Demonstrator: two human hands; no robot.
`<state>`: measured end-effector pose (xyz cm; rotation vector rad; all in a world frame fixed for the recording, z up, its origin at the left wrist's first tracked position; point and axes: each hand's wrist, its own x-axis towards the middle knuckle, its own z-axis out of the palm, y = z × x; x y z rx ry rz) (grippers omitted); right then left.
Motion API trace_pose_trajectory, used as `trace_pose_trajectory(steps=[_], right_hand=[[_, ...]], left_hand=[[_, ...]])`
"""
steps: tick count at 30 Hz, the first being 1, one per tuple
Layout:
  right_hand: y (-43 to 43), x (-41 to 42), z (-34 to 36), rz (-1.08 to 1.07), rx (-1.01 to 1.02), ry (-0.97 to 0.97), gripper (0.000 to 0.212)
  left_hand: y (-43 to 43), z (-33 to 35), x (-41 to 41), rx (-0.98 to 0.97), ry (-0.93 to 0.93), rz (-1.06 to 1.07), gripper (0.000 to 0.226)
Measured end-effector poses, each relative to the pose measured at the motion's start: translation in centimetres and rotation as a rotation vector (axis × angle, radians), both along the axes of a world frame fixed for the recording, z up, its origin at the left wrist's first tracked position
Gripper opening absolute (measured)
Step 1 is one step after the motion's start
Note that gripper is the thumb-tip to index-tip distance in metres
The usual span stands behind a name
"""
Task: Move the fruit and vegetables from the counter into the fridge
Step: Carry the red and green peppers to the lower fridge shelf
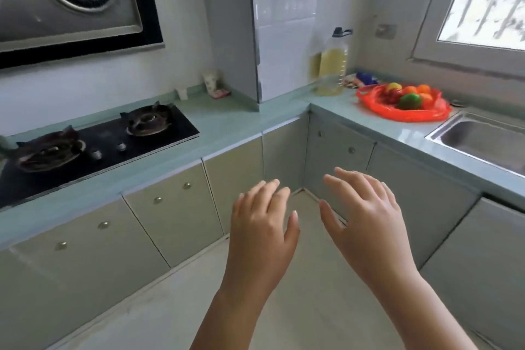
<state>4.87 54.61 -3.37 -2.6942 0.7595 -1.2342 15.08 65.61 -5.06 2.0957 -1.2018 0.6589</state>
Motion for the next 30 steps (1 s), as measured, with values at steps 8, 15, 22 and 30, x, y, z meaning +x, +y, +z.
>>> trace_pose_trajectory(steps=[8,15,22,30], right_hand=[[-4.1,2.8,-1.2,-0.118,0.032,0.002,0.034],[-11.8,5.0,-2.5,-0.185,0.063,0.003,0.034],[-24.7,7.3,-1.8,-0.253,0.080,-0.035,0.035],[-35.9,8.8,-2.1,-0.339,0.084,-0.017,0.035]], left_hand=[[-5.2,-0.9,4.2,-0.040,0.014,-0.149,0.036],[-14.0,-2.3,7.3,-0.018,0.007,-0.234,0.036],[-27.5,-1.0,10.6,0.031,-0.019,-0.312,0.038],[-40.4,-0.7,12.4,0.001,0.037,-0.389,0.039]])
